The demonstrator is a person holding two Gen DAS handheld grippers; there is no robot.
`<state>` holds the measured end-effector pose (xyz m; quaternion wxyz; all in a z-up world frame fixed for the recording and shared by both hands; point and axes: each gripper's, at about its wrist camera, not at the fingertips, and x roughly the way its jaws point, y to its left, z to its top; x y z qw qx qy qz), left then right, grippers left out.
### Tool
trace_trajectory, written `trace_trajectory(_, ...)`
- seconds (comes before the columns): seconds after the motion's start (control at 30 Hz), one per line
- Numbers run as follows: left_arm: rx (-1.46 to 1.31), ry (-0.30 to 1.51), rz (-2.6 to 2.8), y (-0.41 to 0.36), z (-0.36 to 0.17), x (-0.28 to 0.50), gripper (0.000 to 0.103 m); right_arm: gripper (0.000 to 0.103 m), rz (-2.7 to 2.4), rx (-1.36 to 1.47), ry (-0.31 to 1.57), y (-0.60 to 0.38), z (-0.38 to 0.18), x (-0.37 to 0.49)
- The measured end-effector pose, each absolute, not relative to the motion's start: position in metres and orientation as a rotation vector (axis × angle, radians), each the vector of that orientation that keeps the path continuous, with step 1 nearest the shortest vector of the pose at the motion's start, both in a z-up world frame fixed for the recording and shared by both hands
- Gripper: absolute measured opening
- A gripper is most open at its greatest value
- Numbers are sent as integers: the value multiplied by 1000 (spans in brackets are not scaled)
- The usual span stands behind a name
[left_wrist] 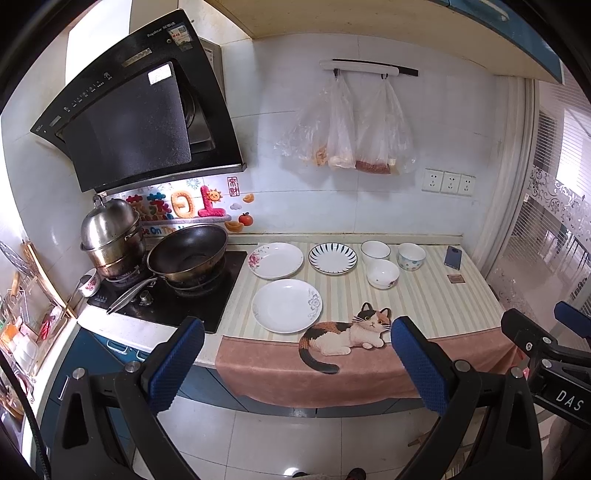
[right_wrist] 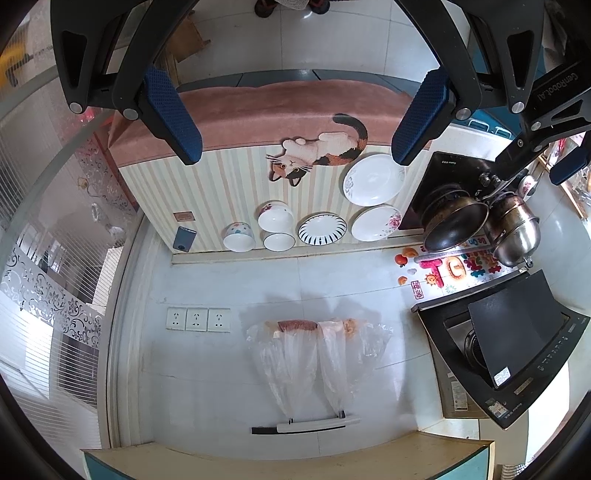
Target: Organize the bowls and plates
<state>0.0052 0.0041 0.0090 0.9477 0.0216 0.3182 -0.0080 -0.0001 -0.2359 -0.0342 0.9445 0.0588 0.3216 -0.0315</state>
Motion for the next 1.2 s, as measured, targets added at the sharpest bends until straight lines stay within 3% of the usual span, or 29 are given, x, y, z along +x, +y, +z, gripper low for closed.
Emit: trace_trajectory(1.2,37,630,11,10,10,10,103,103,-54,115,643,-227,-33,15)
